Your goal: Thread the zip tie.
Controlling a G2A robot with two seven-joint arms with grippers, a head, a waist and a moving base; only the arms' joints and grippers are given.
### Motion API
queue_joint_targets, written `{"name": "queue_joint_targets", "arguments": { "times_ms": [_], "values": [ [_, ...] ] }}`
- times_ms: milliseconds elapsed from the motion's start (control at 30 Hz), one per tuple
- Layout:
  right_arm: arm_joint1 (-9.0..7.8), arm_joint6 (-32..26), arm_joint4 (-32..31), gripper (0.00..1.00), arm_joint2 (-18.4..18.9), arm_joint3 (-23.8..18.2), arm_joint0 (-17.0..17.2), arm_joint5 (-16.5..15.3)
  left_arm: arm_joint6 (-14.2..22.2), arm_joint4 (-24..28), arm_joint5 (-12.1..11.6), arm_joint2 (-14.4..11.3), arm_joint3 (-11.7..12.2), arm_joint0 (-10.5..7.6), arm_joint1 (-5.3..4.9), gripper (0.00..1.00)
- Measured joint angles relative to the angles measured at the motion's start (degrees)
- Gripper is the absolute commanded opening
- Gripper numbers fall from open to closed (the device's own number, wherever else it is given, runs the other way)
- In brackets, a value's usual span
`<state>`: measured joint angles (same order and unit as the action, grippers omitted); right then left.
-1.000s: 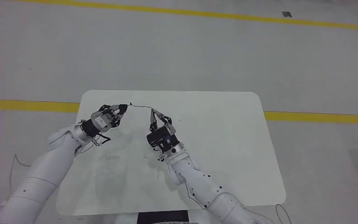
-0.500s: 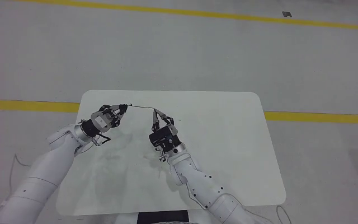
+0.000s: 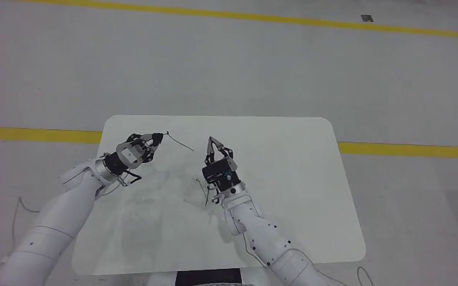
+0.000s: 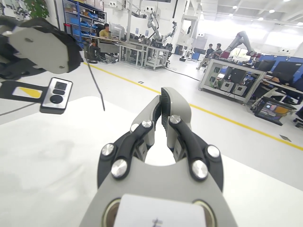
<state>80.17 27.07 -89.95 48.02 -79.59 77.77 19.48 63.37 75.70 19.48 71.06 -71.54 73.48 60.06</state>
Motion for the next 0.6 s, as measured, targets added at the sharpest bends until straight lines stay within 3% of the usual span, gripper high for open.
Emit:
{"name": "queue_joint_targets", "arguments": {
  "times_ms": [33, 67, 100, 167, 233, 600],
  "values": [
    [-0.14, -0.2, 0.0, 0.00, 0.4, -0.4, 0.4, 0.0, 0.0, 0.0, 0.0, 0.0, 0.0, 0.00, 0.00, 0.00],
    [-0.32, -0.9, 0.0, 0.27, 0.4, -1.1, 1.0, -0.2, 0.0, 0.0, 0.0, 0.0, 0.0, 0.00, 0.00, 0.00],
    [-0.46, -1.7, 0.2, 1.00, 0.3, -1.8, 1.5, -0.9, 0.0, 0.0, 0.0, 0.0, 0.0, 0.00, 0.00, 0.00],
    [-0.73, -4.0, 1.0, 1.00, 0.2, -2.7, 2.1, -4.9, 0.0, 0.0, 0.0, 0.0, 0.0, 0.00, 0.00, 0.00],
    [-0.76, -4.0, 1.2, 1.00, 0.2, -2.7, 2.1, -6.7, 0.0, 0.0, 0.0, 0.0, 0.0, 0.00, 0.00, 0.00],
    [-0.77, -4.1, 1.6, 1.00, 0.6, -3.0, 2.2, -6.9, 0.0, 0.0, 0.0, 0.0, 0.0, 0.00, 0.00, 0.00]
  ]
}}
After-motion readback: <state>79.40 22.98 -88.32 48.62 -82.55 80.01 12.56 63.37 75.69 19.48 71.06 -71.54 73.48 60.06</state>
